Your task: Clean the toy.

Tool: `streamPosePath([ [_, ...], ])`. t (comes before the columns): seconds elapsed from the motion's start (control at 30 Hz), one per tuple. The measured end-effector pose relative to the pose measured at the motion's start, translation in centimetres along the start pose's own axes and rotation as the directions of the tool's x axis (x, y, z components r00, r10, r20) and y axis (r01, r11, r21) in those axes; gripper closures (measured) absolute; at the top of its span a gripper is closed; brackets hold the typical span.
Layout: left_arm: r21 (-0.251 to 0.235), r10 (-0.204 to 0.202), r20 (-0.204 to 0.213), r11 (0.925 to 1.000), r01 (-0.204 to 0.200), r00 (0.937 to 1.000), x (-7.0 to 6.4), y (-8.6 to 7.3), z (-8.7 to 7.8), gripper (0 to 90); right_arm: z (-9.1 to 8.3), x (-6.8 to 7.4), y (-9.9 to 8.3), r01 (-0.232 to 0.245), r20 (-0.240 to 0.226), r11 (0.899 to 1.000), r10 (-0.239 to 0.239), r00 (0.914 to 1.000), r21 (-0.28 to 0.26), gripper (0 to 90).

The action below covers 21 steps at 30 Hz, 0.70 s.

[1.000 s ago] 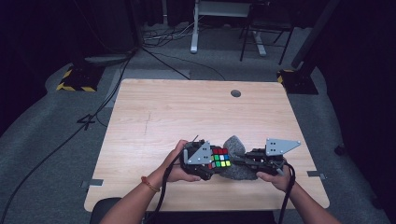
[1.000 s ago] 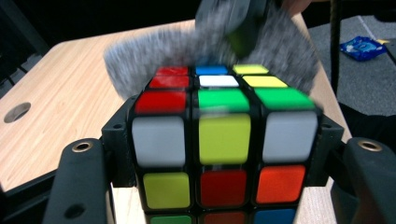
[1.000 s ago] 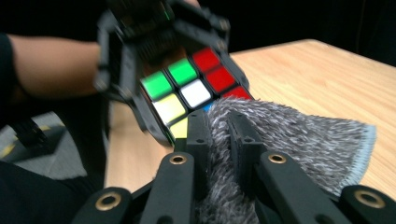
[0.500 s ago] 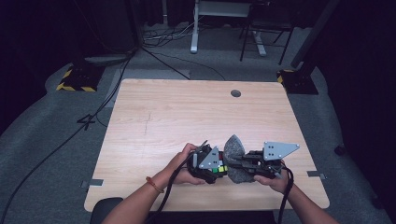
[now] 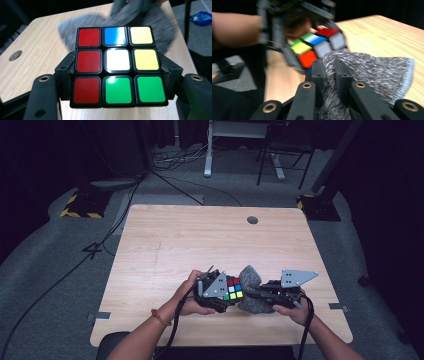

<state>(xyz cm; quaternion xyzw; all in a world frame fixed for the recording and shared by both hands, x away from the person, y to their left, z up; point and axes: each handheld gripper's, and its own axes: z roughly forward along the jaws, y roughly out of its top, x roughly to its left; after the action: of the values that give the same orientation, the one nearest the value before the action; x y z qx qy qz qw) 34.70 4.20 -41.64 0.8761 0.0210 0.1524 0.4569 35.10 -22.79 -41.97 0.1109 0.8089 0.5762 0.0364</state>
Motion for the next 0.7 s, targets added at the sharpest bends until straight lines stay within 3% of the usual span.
streamPosePath([
  [0.1,0.016,0.012,0.013,0.9998,-0.012,0.9998,-0.2,-0.1,0.3,33.4,-0.3,0.8,0.7,0.036,-0.032,0.999,-0.036,0.9988,-0.018,80.6],
  [0.13,0.024,0.018,0.016,0.9995,-0.018,0.9997,-0.5,-0.1,0.6,33.4,-0.6,1.0,1.2,0.031,-0.056,0.998,-0.034,0.9978,-0.052,80.7],
  [0.3,0.014,0.029,0.020,0.9995,-0.030,0.9994,-0.7,0.2,0.8,33.4,-0.9,1.3,1.6,0.044,-0.053,0.996,-0.048,0.9974,-0.073,80.6],
  [0.33,0.003,0.017,0.030,0.9999,-0.017,0.9994,-0.8,0.1,0.6,33.4,-0.7,1.0,1.5,0.034,-0.001,0.999,-0.034,0.9994,-0.029,80.7],
  [0.37,0.003,0.017,0.030,0.9999,-0.017,0.9994,-0.8,0.1,0.6,33.4,-0.7,1.0,1.5,0.034,-0.001,0.999,-0.034,0.9994,-0.029,80.7],
  [0.4,-0.020,0.018,0.041,0.9996,-0.017,0.9990,-0.8,0.2,0.3,33.4,-0.7,0.3,1.0,0.007,0.027,1.000,-0.007,0.9996,-0.007,80.7],
  [0.57,-0.032,0.025,0.027,0.9992,-0.025,0.9993,-0.6,0.4,-0.3,33.4,0.0,-0.2,0.2,-0.005,0.035,0.999,0.004,0.9994,0.041,80.8],
  [0.7,-0.061,-0.002,0.011,0.9981,0.003,0.9999,0.0,0.2,-1.1,33.3,0.7,-0.2,-0.4,0.002,0.031,0.994,-0.005,0.9995,0.105,80.8],
])
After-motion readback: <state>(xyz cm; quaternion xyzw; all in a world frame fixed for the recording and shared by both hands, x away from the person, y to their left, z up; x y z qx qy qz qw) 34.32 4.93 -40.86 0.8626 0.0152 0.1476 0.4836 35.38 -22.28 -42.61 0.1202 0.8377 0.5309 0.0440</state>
